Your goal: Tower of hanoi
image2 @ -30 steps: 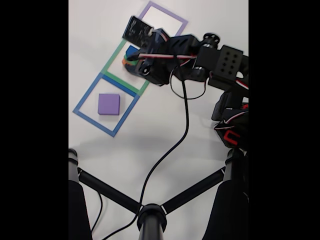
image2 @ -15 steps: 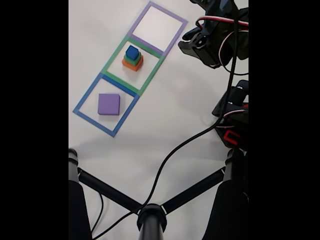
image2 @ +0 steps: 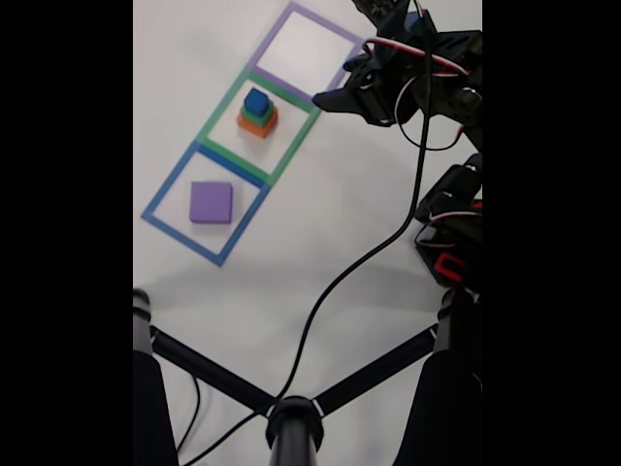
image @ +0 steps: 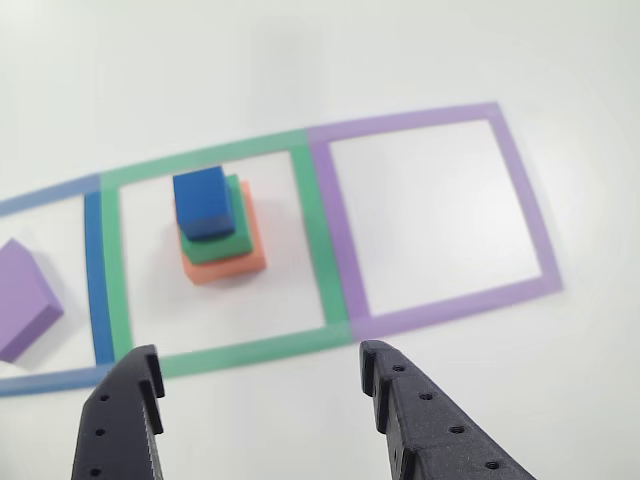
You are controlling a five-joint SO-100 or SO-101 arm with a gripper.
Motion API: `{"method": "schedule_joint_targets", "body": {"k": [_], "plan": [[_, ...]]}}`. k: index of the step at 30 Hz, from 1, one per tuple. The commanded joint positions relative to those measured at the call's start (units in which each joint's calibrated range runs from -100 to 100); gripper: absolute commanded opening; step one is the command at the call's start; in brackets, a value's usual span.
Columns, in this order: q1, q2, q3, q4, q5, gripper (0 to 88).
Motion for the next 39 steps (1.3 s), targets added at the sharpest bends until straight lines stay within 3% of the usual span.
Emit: {"method": "schedule_joint_targets", "body": {"k": [1,11,19,39], "plan": [[0.3,-2.8,7.7,-10.7,0.0,25.2],[-0.2,-0.8,28.8,-42.4,0.0,26.7],[-0.8,11.4,38.6,-69.6,0.0,28.0],[-4.8,38.5,41.5,-104.3,0.0,27.4]]}}
